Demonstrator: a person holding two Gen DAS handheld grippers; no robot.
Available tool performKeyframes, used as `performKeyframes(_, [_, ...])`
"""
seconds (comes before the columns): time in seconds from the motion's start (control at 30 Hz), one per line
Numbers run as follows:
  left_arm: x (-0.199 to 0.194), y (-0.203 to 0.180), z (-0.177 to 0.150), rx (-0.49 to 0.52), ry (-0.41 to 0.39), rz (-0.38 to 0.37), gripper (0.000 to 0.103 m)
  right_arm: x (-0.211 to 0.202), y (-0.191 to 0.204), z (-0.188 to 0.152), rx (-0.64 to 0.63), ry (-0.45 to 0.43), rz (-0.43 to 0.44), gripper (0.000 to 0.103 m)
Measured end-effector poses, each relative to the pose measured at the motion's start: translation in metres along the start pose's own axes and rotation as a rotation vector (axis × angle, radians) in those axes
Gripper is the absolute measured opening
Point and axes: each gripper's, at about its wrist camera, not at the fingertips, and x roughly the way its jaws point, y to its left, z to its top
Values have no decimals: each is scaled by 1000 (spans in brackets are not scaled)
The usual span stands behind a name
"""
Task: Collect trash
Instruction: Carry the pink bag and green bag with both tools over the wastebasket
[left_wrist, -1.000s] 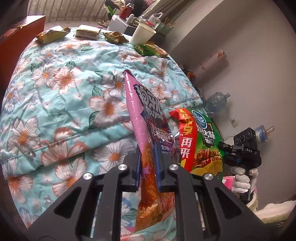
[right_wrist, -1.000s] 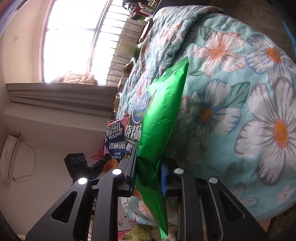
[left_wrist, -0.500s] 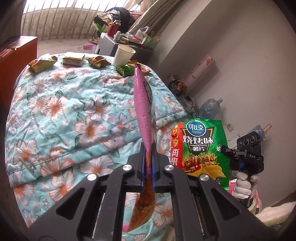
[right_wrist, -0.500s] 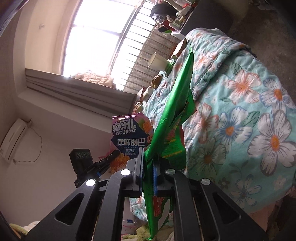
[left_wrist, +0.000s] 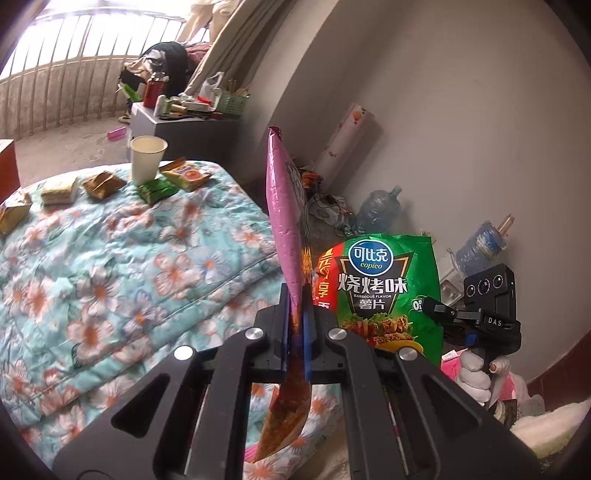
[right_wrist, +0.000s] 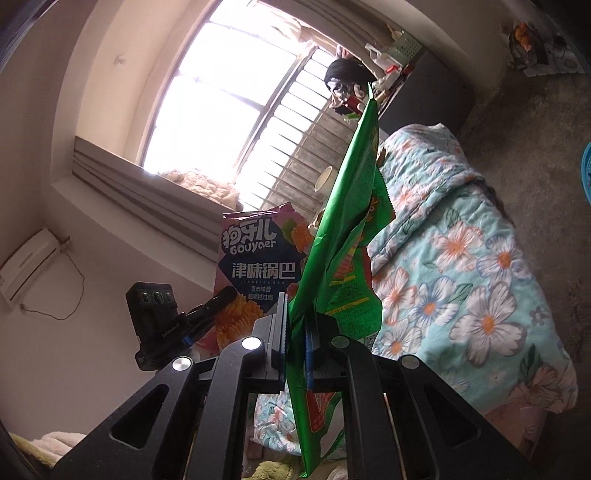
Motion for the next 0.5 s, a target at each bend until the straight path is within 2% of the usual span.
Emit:
performKeyframes(0.27, [74, -73, 36, 157, 27, -106, 4, -67, -9, 33, -43, -167, -96, 8])
performKeyframes(0.4, [129, -116, 56, 228, 45, -151, 4, -101, -17, 62, -84, -243, -214, 8])
performKeyframes(0.5, [175, -150, 71, 295, 42, -148, 4, -124, -28, 87, -121, -282, -349, 8])
